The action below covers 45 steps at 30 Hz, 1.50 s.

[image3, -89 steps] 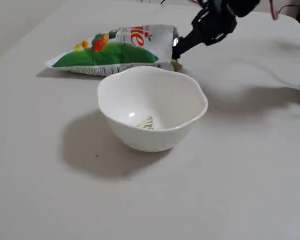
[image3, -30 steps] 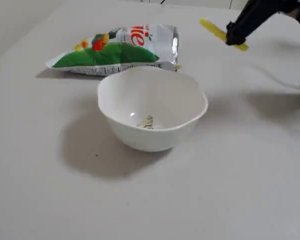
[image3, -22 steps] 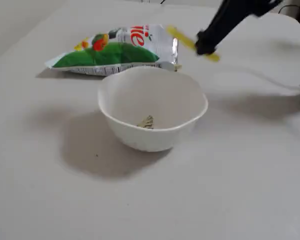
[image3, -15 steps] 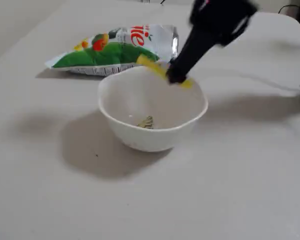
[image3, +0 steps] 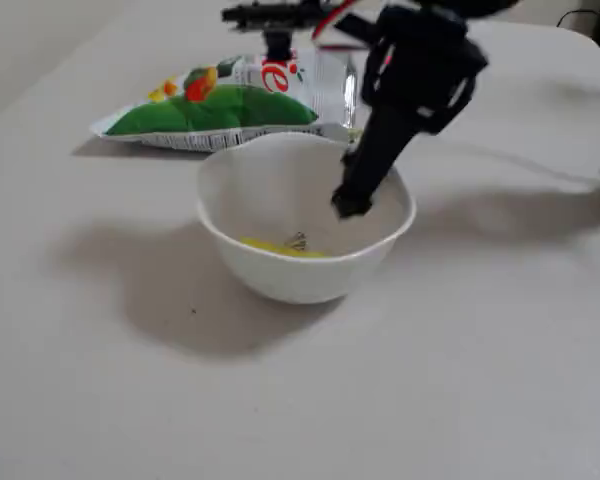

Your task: Pick up veggie straw from inside of open veggie straw packet and place it inside the bowl on the left side of the veggie straw packet

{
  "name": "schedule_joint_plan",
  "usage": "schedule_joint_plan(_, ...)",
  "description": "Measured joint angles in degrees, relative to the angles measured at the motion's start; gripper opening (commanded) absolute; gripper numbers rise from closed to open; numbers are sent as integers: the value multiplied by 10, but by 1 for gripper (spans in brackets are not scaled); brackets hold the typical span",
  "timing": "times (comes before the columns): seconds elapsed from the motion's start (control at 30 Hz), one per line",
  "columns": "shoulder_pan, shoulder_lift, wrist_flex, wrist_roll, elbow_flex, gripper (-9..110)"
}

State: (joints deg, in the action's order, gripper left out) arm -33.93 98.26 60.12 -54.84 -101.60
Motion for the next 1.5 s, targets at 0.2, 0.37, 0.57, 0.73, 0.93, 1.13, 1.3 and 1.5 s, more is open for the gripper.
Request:
schedule_joint_plan(0.2,5,154,98,0,-29,0)
schedule_joint_plan(0.37,44,321,157,19,-91,0)
schedule_joint_plan(0.57,136,511,186,76,-162,0)
schedule_joint_plan(0.73,145,593,228,86,-172,0)
schedule_joint_plan(0.93,174,705,221,162,-274,0)
schedule_joint_plan(1.13,254,876,198,297,-431,0)
schedule_joint_plan(1.3,279,912,192,385,-514,0)
schedule_joint_plan(1.5,228,918,163,415,-606,0)
